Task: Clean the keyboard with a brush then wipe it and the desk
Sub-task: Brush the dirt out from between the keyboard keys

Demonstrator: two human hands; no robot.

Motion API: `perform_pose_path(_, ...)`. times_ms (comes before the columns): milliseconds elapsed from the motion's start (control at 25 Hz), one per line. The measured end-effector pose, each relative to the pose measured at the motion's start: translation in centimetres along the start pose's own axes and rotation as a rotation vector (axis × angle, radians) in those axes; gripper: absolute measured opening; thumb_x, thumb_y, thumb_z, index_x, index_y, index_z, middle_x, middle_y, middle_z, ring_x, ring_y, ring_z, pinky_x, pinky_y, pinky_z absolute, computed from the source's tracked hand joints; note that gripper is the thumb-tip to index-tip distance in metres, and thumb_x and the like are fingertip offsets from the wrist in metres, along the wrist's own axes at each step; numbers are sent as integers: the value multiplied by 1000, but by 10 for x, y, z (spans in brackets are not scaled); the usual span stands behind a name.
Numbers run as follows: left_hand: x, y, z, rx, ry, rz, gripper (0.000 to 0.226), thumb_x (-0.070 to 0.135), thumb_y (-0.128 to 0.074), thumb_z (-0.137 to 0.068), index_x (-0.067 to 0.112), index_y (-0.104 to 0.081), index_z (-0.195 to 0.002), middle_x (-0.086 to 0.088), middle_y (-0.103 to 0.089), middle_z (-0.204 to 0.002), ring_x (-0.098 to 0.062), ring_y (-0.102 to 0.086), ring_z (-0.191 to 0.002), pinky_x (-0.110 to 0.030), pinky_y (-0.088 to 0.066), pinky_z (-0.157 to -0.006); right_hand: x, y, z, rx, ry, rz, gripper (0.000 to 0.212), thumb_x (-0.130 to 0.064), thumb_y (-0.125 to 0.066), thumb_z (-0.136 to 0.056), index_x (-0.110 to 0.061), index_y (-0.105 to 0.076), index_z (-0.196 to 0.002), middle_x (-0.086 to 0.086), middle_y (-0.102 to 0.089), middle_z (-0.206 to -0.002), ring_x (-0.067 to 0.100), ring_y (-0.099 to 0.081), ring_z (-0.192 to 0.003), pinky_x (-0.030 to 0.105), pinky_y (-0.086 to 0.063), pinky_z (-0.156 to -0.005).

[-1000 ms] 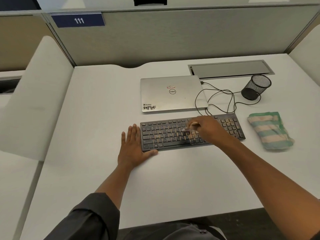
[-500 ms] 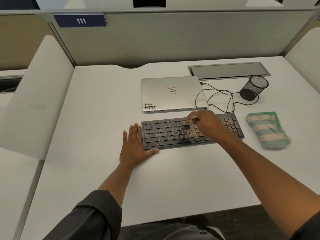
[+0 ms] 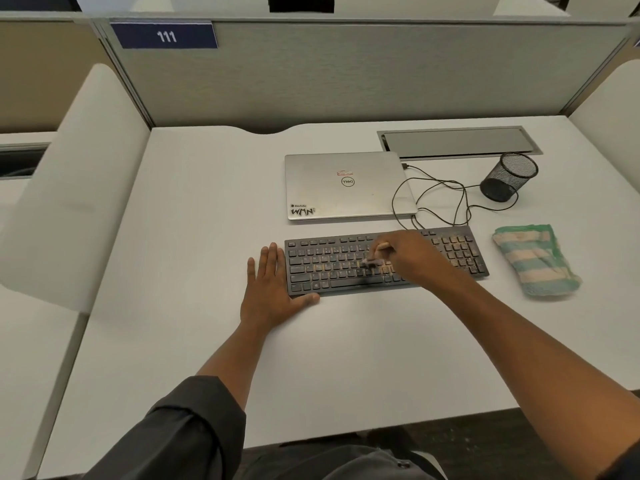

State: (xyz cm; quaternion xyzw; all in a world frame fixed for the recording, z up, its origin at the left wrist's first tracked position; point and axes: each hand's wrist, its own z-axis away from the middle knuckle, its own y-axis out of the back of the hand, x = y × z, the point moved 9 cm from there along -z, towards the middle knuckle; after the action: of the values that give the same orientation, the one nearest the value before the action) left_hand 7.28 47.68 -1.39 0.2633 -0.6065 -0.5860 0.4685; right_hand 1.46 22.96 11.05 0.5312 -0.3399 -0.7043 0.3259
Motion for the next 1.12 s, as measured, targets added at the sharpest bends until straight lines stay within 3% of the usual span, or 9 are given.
perform_pose_path(160,0,0,0,-1,-3,-7,136,104,-22,-68,9,9,-161,-11,12,-170,-21,20,-155,-51,10,-125,-9,24,-8,139,29,-96,17,-13,-57,-97,-15,-72,-91,-10,-67,-84,2,-60,-76,23,-47,-65)
perform_pose_path(360,1,0,0,-11,-2,-14,136,104,-21,-68,10,9,-161,-11,13,-169,-22,20,-155,-50,10,-125,-12,20,-20,206,-10,15,29,-17,-42,-93,-7,-63,-76,7,-69,-81,26,-62,-73,38,-49,-64)
perform_pose_path(560,1,1,0,9,-9,8,135,102,-27,-70,9,6,-161,-11,10,-170,-22,18,-155,-51,10,-125,3,16,-17,183,-69,149,25,-16,-44,-80,-11,-49,-56,8,-63,-63,28,-58,-61,35,-47,-53)
perform_pose_path(720,2,2,1,-4,-8,6,136,103,-22,-68,7,7,-161,-12,11,-169,-22,19,-155,-51,11,-125,7,34,-15,318,-74,85,20,-13,-47,-85,-13,-59,-69,4,-66,-69,24,-61,-65,33,-51,-60)
perform_pose_path(840,2,3,1,-8,-6,10,138,103,-18,-66,7,8,-161,-12,12,-169,-22,19,-155,-50,11,-125,2,43,-11,424,-51,21,14,-12,-47,-90,-13,-60,-84,2,-63,-68,20,-57,-61,28,-42,-55)
perform_pose_path(960,2,2,1,-13,-8,13,138,104,-17,-65,8,9,-161,-11,13,-169,-21,21,-155,-50,11,-125,4,30,-7,349,-43,20,13,-11,-48,-90,-13,-59,-83,2,-64,-68,19,-60,-62,25,-40,-51)
perform_pose_path(1120,1,1,0,-10,-4,-14,136,104,-16,-67,8,10,-161,-11,14,-169,-21,21,-154,-50,11,-125,27,18,8,322,-119,-65,16,-13,-48,-88,-14,-60,-78,1,-68,-65,20,-66,-65,37,-55,-63)
